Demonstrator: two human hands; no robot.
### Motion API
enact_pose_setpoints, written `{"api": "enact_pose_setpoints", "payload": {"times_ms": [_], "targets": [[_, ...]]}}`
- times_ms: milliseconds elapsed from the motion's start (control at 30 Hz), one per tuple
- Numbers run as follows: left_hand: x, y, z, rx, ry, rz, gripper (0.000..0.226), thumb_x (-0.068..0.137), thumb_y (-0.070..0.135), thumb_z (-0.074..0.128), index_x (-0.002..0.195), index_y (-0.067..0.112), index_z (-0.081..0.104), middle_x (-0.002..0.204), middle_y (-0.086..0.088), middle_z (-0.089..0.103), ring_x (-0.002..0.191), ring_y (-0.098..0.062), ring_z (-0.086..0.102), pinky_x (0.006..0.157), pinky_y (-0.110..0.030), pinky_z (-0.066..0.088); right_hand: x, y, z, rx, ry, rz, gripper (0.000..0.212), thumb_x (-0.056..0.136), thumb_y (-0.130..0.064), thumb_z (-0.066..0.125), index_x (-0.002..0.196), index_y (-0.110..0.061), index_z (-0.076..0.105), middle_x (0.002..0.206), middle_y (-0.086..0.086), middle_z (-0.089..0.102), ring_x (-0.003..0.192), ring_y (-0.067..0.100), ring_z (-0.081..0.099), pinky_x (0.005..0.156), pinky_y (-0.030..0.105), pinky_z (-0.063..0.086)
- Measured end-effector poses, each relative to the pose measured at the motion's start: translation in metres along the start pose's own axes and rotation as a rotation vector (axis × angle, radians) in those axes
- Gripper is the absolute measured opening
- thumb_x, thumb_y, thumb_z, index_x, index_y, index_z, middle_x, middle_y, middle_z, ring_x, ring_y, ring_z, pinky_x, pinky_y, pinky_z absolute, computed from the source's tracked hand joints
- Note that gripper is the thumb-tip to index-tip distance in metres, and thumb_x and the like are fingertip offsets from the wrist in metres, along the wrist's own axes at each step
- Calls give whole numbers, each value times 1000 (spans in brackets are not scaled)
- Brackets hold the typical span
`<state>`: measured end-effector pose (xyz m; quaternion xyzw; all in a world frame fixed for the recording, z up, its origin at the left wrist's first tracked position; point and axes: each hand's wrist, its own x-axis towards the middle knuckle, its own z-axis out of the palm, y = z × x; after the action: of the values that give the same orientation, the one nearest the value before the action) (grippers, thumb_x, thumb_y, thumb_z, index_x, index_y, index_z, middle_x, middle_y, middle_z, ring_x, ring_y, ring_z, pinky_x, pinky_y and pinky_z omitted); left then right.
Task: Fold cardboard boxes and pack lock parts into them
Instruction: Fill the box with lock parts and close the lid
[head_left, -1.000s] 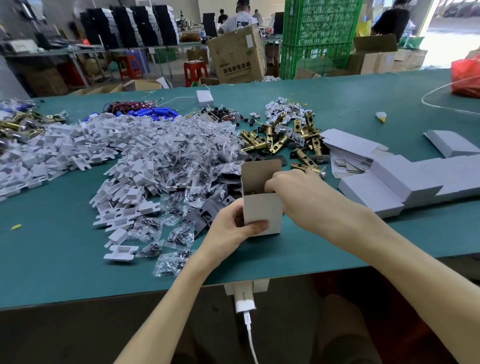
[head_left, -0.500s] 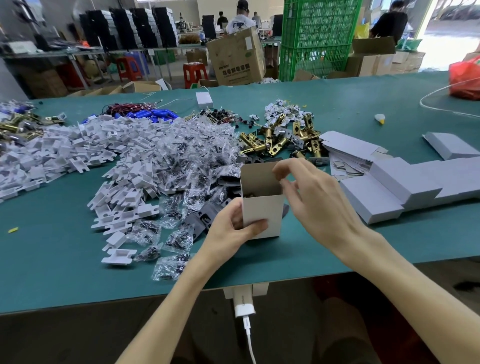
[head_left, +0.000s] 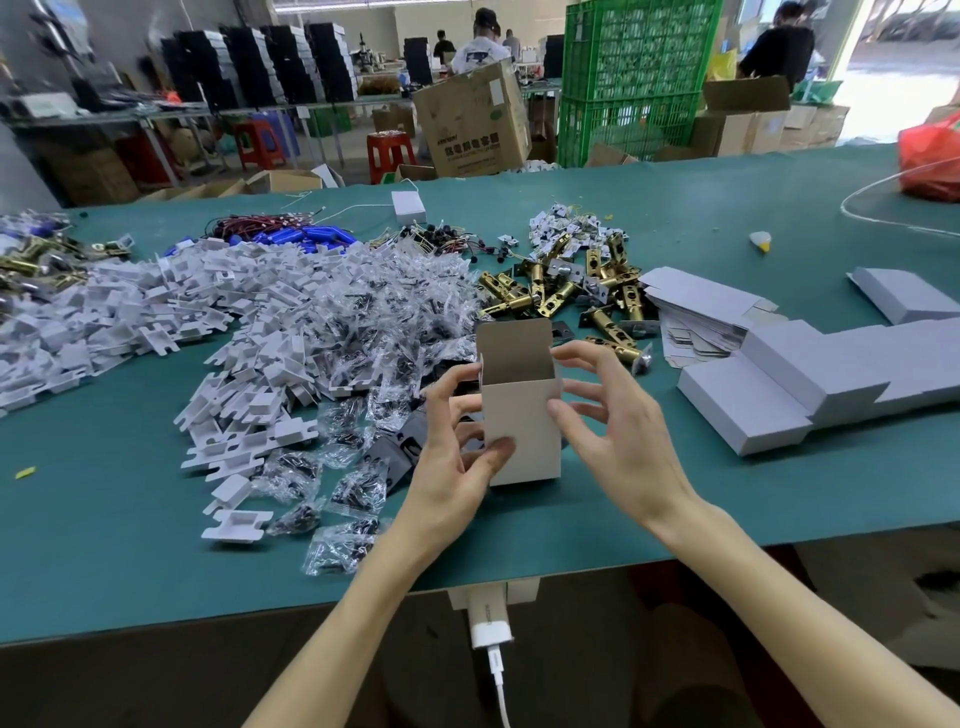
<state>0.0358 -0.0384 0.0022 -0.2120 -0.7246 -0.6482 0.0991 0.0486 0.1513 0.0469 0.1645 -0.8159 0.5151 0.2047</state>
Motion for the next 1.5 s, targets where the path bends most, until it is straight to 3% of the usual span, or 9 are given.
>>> {"api": "enact_pose_setpoints", "payload": {"times_ms": [333, 533, 700, 767, 833, 967, 1167, 1300, 1500], "targets": [[-2, -5, 0, 49, -30, -7, 59, 98, 14, 68, 142, 42, 39, 114, 0, 63, 103, -24, 70, 78, -35, 61, -7, 12, 10, 180, -27, 85, 16, 104, -25, 58, 117, -35, 58, 117, -15, 66, 101, 12, 70, 81, 25, 55], [8, 18, 1, 117, 143, 124, 16, 105, 24, 56, 119, 20, 62, 112, 4, 66, 88, -9, 64, 65, -22, 51, -6, 12, 12, 230, -13, 103, 9, 104, -34, 57, 111, -38, 60, 113, -14, 66, 99, 15, 69, 78, 26, 55], [36, 46, 3, 64, 211, 132, 29, 108, 23, 51, 94, 7, 71, 93, 4, 68, 77, -7, 63, 73, -27, 57, -9, 14, 16, 239, 20, 103, 11, 103, -36, 58, 114, -37, 60, 113, -16, 66, 101, 11, 68, 81, 21, 54], [43, 51, 7, -6, 249, 84, 17, 106, 22, 57, 97, 13, 68, 82, 8, 68, 73, -4, 62, 73, -25, 58, -11, 15, 18, 244, 30, 109, 12, 104, -37, 57, 115, -36, 60, 114, -16, 65, 102, 10, 67, 82, 24, 55], [49, 52, 11, -122, 290, 50, 0, 104, 20, 62, 104, 20, 62, 96, -5, 73, 85, -11, 66, 69, -27, 57, -12, 15, 19, 248, 31, 118, 12, 104, -37, 57, 115, -36, 59, 113, -16, 65, 102, 10, 66, 83, 26, 55], [53, 53, 17, -136, 241, 17, 19, 106, 15, 59, 123, 21, 63, 113, -4, 76, 106, -14, 69, 85, -33, 56, -11, 14, 19, 255, 32, 118, 12, 104, -36, 57, 115, -36, 60, 113, -16, 66, 100, 10, 66, 82, 24, 54], [46, 50, 25, -224, 215, -170, 33, 107, 40, 53, 94, 16, 72, 94, -12, 68, 81, -23, 59, 69, -37, 48, -14, 13, 20, 260, 49, 111, 10, 103, -35, 58, 114, -35, 60, 115, -15, 67, 101, 7, 66, 82, 20, 52], [42, 44, 24, -235, 168, -167, 12, 105, 18, 59, 105, 15, 71, 101, -5, 77, 91, -16, 70, 80, -31, 55, -15, 13, 20, 259, 54, 105, 11, 103, -34, 58, 114, -36, 59, 115, -16, 67, 103, 9, 66, 83, 21, 53], [34, 41, 11, -460, 41, -304, 24, 103, 18, 56, 120, 17, 72, 113, -11, 75, 89, -19, 68, 63, -24, 55, -15, 13, 21, 259, 58, 115, 11, 103, -34, 57, 114, -34, 59, 115, -16, 66, 102, 10, 66, 81, 27, 54]]}}
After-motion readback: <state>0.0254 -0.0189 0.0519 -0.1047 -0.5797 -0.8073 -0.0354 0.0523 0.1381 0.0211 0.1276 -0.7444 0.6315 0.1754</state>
